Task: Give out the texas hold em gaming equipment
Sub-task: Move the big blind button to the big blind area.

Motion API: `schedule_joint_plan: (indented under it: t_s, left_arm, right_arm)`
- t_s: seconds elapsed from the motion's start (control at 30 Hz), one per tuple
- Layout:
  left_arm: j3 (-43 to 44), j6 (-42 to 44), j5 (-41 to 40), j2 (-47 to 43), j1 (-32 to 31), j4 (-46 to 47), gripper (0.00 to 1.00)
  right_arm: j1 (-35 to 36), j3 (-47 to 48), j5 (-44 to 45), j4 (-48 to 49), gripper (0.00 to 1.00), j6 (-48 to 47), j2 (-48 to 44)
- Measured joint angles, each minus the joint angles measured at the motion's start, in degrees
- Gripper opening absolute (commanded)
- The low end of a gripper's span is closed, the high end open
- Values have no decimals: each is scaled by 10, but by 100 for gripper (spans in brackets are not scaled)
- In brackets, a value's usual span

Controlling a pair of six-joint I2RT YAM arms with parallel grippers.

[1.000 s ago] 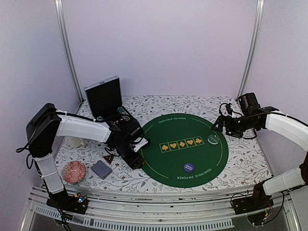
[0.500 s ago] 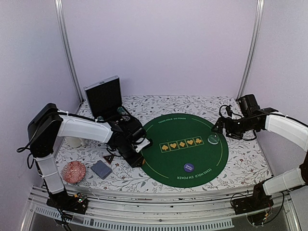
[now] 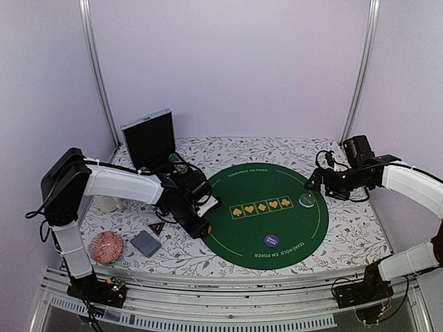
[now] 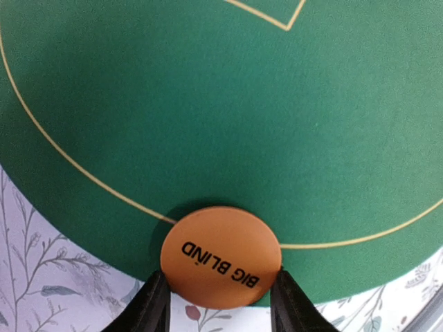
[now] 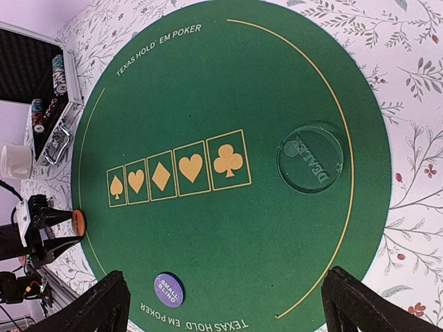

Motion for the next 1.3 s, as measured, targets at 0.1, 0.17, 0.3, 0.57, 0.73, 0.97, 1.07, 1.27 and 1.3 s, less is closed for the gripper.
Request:
schedule_joint_plan:
  t_s: [0.1, 0.17, 0.3, 0.57, 0.73, 0.97, 1.07, 1.27, 1.3]
  left_arm:
    - [15, 0, -1, 9, 0, 12, 37]
    - [23, 0, -2, 15, 0, 16, 37]
    - [44, 3, -5, 35, 2, 17, 37]
    - [98, 13, -15, 81, 18, 13, 37]
    - [116, 17, -16, 93, 24, 3, 42]
    - [125, 24, -22, 98, 24, -4, 68]
    - [126, 26, -28, 98, 27, -4, 77]
    - [124, 25, -29, 69, 30, -7, 84]
    - [124, 25, -29, 61, 30, -7, 85]
  right_arm:
    - [0, 0, 0, 0, 99, 0, -1]
    - [0, 0, 0, 0, 99, 0, -1]
    - [0, 0, 0, 0, 99, 0, -1]
    - [0, 0, 0, 0, 99, 0, -1]
    - [0, -1, 0, 0, 99, 0, -2]
    - [0, -4, 1, 0, 99, 0, -6]
    - [0, -4, 1, 0, 99, 0, -8]
    - [0, -4, 2, 0, 99, 3, -11]
    - [0, -4, 2, 0, 99, 3, -12]
